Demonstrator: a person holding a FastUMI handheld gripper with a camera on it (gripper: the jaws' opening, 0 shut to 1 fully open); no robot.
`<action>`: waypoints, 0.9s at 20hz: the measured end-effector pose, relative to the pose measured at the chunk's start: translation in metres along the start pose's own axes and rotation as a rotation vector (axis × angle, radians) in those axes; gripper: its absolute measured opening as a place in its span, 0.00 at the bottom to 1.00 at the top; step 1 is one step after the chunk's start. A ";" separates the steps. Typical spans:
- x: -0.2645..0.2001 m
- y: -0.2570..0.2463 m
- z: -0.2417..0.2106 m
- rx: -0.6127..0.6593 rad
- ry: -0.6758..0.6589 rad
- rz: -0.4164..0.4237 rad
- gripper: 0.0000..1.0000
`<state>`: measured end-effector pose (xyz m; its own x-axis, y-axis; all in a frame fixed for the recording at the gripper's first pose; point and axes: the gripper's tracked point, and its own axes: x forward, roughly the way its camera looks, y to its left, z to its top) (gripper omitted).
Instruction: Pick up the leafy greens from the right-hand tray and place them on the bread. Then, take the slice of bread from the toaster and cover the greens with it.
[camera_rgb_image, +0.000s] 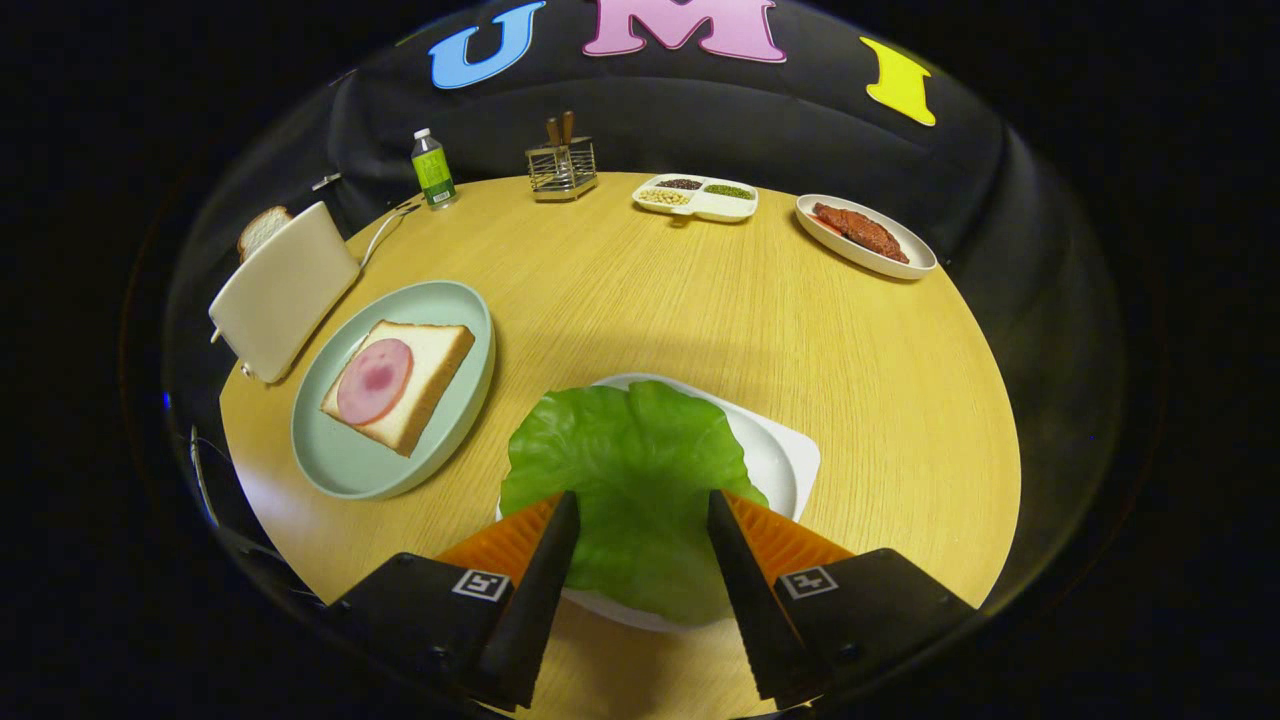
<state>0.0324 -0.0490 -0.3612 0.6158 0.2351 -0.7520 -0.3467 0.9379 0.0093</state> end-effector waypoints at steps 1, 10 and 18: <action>0.000 0.000 0.001 0.000 0.000 0.001 0.78; 0.003 -0.006 0.002 0.022 0.022 -0.003 0.26; 0.001 -0.005 0.003 0.082 0.049 0.004 0.06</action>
<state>0.0366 -0.0523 -0.3606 0.5783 0.2281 -0.7833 -0.2888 0.9552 0.0649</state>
